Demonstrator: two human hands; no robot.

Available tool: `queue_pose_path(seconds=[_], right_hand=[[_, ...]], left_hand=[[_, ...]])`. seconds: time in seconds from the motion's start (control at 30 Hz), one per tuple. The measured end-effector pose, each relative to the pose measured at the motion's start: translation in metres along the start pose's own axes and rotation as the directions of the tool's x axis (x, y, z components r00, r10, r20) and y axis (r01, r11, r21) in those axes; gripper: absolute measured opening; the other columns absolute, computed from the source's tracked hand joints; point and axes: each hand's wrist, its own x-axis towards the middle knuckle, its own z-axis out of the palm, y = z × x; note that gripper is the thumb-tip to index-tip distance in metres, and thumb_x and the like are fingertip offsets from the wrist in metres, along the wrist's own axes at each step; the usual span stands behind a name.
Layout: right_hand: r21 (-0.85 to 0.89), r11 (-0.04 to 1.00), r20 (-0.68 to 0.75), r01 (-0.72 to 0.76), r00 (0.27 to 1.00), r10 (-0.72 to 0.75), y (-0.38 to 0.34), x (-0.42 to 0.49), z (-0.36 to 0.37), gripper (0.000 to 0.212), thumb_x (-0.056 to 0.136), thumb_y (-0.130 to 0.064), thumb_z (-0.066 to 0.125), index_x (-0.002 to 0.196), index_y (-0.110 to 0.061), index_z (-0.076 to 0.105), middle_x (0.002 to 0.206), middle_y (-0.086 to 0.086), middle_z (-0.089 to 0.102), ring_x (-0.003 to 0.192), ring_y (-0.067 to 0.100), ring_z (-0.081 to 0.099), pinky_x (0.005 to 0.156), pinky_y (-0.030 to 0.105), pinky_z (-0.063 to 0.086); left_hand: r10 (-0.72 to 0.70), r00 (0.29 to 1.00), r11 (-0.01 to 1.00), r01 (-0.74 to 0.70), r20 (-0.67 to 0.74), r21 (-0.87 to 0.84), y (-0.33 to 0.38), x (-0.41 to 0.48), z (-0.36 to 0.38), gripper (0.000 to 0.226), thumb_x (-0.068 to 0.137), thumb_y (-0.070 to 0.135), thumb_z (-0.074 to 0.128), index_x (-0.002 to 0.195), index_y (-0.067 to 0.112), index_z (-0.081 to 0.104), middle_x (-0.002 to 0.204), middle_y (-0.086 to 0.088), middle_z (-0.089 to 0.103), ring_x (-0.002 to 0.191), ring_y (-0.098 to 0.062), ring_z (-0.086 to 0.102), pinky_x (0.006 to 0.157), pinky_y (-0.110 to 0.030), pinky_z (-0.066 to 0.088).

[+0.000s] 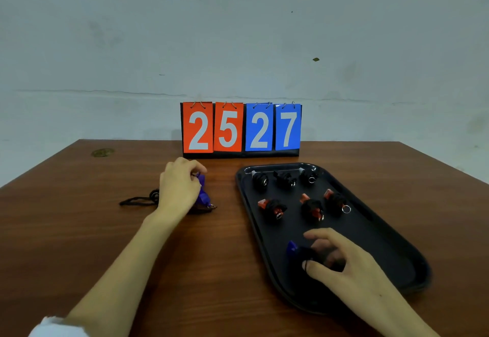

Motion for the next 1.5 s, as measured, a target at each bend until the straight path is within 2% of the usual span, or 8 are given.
queue_pose_path(seconds=[0.2, 0.4, 0.6, 0.83, 1.03, 1.13, 1.27, 1.5], right_hand=[[-0.124, 0.976, -0.054, 0.178, 0.981, -0.186, 0.002, 0.003, 0.006, 0.046, 0.081, -0.01, 0.065, 0.098, -0.053, 0.059, 0.1, -0.021, 0.048, 0.089, -0.002, 0.049, 0.072, 0.009, 0.041], [-0.26, 0.945, -0.152, 0.198, 0.958, -0.242, -0.003, 0.007, 0.017, 0.035, 0.083, -0.017, 0.06, 0.112, -0.036, 0.062, 0.097, -0.024, 0.044, 0.099, -0.006, 0.043, 0.074, 0.004, 0.038], [-0.227, 0.951, -0.135, 0.21, 0.96, -0.245, -0.008, 0.004, 0.018, 0.037, 0.087, -0.029, 0.052, 0.123, -0.034, 0.056, 0.11, -0.027, 0.04, 0.094, -0.004, 0.05, 0.073, 0.006, 0.039], [-0.254, 0.925, -0.181, 0.282, 0.926, -0.332, -0.004, 0.001, 0.019, 0.032, 0.072, -0.006, 0.063, 0.08, -0.037, 0.063, 0.094, -0.022, 0.048, 0.083, 0.001, 0.054, 0.066, 0.01, 0.044], [-0.287, 0.895, -0.185, 0.342, 0.897, -0.402, -0.002, -0.003, 0.016, 0.037, 0.084, -0.04, 0.036, 0.097, -0.036, 0.07, 0.097, -0.025, 0.053, 0.093, -0.007, 0.053, 0.08, 0.007, 0.04], [-0.312, 0.893, -0.147, 0.323, 0.912, -0.382, -0.002, -0.003, 0.017, 0.04, 0.08, -0.058, 0.039, 0.105, -0.04, 0.065, 0.099, -0.028, 0.053, 0.092, -0.009, 0.053, 0.071, 0.005, 0.04], [-0.371, 0.9, -0.123, 0.228, 0.949, -0.291, -0.006, 0.001, 0.021, 0.037, 0.08, -0.056, 0.056, 0.115, -0.044, 0.056, 0.099, -0.026, 0.052, 0.086, -0.005, 0.054, 0.067, 0.005, 0.039], [-0.39, 0.92, -0.223, 0.029, 0.967, -0.125, -0.008, 0.009, 0.021, 0.048, 0.077, -0.065, 0.054, 0.117, -0.039, 0.053, 0.101, -0.02, 0.052, 0.093, -0.001, 0.055, 0.076, 0.016, 0.046]], left_hand=[[0.209, 0.953, 0.951, -0.25, 0.222, 0.179, -0.003, -0.008, 0.005, 0.029, 0.092, 0.013, 0.047, 0.106, 0.03, 0.066, 0.124, 0.003, 0.054, 0.119, -0.017, 0.041, 0.102, -0.038, 0.033], [0.156, 0.92, 0.923, -0.265, 0.36, 0.279, -0.008, -0.009, 0.007, 0.025, 0.089, 0.022, 0.054, 0.111, 0.03, 0.061, 0.128, 0.002, 0.052, 0.119, -0.02, 0.04, 0.099, -0.037, 0.032], [0.159, 0.933, 0.932, -0.249, 0.321, 0.263, -0.008, -0.009, 0.007, 0.029, 0.088, 0.019, 0.058, 0.115, 0.027, 0.06, 0.125, -0.001, 0.056, 0.116, -0.021, 0.043, 0.096, -0.035, 0.037], [0.169, 0.94, 0.93, -0.252, 0.298, 0.267, -0.006, -0.011, 0.006, 0.03, 0.088, 0.02, 0.057, 0.118, 0.027, 0.058, 0.128, -0.002, 0.056, 0.119, -0.022, 0.043, 0.098, -0.037, 0.036], [0.176, 0.942, 0.932, -0.252, 0.284, 0.261, -0.004, -0.012, 0.006, 0.03, 0.088, 0.018, 0.057, 0.117, 0.026, 0.059, 0.127, -0.003, 0.056, 0.119, -0.022, 0.043, 0.098, -0.036, 0.036], [0.177, 0.942, 0.932, -0.254, 0.287, 0.259, -0.003, -0.012, 0.006, 0.03, 0.088, 0.018, 0.058, 0.117, 0.026, 0.059, 0.128, -0.003, 0.056, 0.119, -0.021, 0.043, 0.098, -0.036, 0.036], [0.184, 0.948, 0.925, -0.256, 0.259, 0.28, -0.004, -0.012, 0.007, 0.033, 0.089, 0.021, 0.057, 0.121, 0.026, 0.056, 0.127, -0.002, 0.056, 0.119, -0.021, 0.043, 0.098, -0.036, 0.036], [0.159, 0.987, 0.983, -0.161, 0.021, 0.088, 0.001, -0.011, 0.003, 0.045, 0.091, 0.022, 0.058, 0.134, 0.016, 0.048, 0.124, -0.005, 0.051, 0.11, -0.019, 0.052, 0.091, -0.032, 0.046]])
